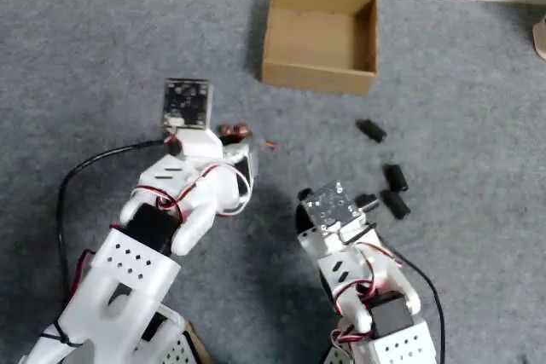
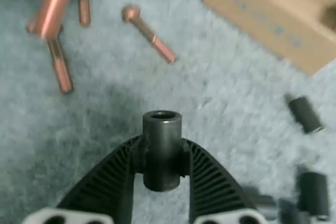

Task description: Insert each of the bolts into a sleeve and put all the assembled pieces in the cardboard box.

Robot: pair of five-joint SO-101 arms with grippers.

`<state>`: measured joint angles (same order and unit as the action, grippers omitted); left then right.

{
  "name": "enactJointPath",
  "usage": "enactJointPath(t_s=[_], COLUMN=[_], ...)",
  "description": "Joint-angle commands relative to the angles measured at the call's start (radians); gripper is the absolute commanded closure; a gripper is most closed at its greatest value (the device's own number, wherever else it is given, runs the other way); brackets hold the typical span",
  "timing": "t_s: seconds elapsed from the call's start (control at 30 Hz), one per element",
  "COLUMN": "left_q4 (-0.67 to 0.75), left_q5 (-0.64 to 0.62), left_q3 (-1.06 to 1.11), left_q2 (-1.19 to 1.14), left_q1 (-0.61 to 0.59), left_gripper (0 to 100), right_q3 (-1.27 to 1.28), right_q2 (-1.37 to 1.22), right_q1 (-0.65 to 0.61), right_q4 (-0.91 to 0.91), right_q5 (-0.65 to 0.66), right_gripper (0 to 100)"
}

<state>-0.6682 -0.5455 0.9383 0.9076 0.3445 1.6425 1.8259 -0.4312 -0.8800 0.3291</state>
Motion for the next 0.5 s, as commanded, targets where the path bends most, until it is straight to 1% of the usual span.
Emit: enactJointPath(t_s=[0.0, 0.07, 0.13, 0.23, 0.33, 0.4, 0.47], left_q4=[0.038, 0.035, 0.037, 0.064, 0.189, 0.279, 0.336], left_q5=[-0.226, -0.256, -0.261, -0.261, -0.261, -0.261, -0.259], left_q3=[-0.012, -0.010, 0.008, 0.076, 0.153, 0.193, 0.219], left_q2=[0.033, 0.033, 0.033, 0.030, 0.033, 0.033, 0.033], left_q1=[-0.025, -0.027, -0.015, 0.054, 0.102, 0.105, 0.104], left_gripper=[99, 99, 99, 99, 99, 99, 99], right_q3=[0.002, 0.002, -0.002, -0.005, -0.005, -0.005, -0.005], right_q2=[0.012, 0.013, 0.013, 0.013, 0.013, 0.013, 0.013], right_q1=[-0.008, -0.008, -0.010, -0.016, -0.016, -0.016, -0.016], right_q4=[0.033, 0.033, 0.033, 0.036, 0.074, 0.079, 0.079], right_q5=[-0.012, -0.012, -0.014, -0.057, -0.123, -0.146, -0.161], right_gripper=[99.3, 99.3, 99.3, 99.3, 99.3, 99.3, 99.3])
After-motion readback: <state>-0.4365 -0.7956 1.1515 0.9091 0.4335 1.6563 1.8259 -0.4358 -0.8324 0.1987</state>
